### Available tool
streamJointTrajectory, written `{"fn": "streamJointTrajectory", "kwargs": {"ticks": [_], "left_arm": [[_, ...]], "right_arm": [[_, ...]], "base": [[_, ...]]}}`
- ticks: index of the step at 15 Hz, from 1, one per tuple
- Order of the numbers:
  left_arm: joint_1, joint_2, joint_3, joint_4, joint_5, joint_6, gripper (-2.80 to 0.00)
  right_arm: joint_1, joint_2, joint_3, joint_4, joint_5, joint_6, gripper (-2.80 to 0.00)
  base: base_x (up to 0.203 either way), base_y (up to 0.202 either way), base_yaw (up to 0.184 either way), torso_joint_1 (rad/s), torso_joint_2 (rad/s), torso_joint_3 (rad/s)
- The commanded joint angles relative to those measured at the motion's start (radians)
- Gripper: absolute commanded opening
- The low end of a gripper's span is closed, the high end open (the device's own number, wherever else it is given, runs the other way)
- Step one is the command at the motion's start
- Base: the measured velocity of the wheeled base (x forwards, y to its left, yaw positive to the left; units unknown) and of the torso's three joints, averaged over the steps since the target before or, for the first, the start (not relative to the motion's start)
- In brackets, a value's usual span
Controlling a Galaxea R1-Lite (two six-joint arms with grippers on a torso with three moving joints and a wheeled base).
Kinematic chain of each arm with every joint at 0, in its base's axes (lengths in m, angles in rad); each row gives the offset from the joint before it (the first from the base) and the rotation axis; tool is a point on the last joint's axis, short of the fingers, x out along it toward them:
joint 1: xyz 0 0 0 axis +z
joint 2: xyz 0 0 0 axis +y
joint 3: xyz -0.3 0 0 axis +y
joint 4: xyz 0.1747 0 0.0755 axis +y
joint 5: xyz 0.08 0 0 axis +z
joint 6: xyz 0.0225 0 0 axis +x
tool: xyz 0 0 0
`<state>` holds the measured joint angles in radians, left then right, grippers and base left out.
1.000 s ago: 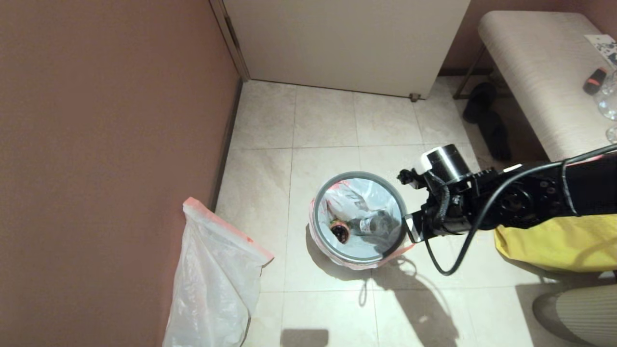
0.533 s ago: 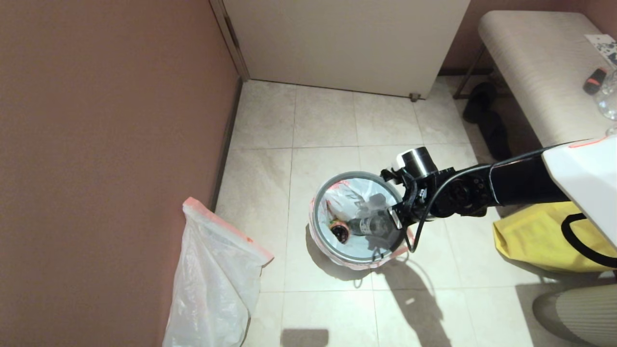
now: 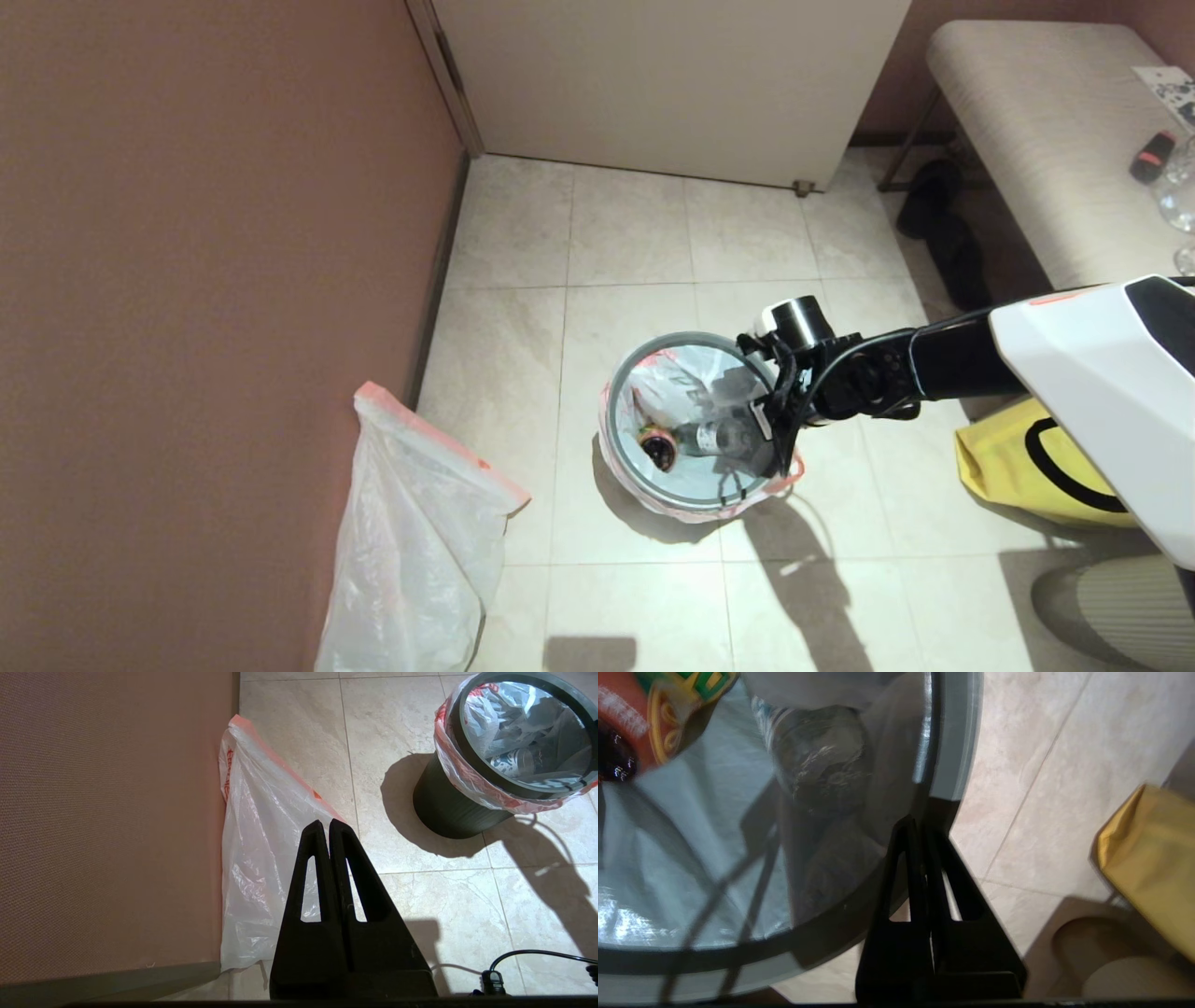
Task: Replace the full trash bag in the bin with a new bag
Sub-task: Place the trash can ring on the floor
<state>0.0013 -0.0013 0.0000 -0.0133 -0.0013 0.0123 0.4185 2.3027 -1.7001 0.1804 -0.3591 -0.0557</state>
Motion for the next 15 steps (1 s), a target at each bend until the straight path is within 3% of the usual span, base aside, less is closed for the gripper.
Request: {"fn": "streamJointTrajectory", "kwargs": {"ticks": [1,9,10,15], "left_arm": [[0.0,0.001,0.0,0.0,0.0,0.0,-2.8],[0.0,0.001,0.0,0.0,0.0,0.0,-2.8],[0.0,0.001,0.0,0.0,0.0,0.0,-2.8],[0.0,0.001,0.0,0.0,0.0,0.0,-2.8]], "right_arm": [[-0.003,0.014,-0.007,-0.004,-0.001,-0.001,-2.8],[-0.001,-0.025,0.0,0.0,-0.001,0.0,-2.8],[-0.001,-0.025,0.0,-0.001,-0.001,-0.003,0.0],[-0.005,0.011,-0.018,-0.011,-0.001,-0.001,0.0]], "base": [[0.0,0.0,0.0,0.0,0.0,0.0],[0.0,0.0,0.0,0.0,0.0,0.0],[0.0,0.0,0.0,0.0,0.0,0.0],[0.0,0.0,0.0,0.0,0.0,0.0]]}}
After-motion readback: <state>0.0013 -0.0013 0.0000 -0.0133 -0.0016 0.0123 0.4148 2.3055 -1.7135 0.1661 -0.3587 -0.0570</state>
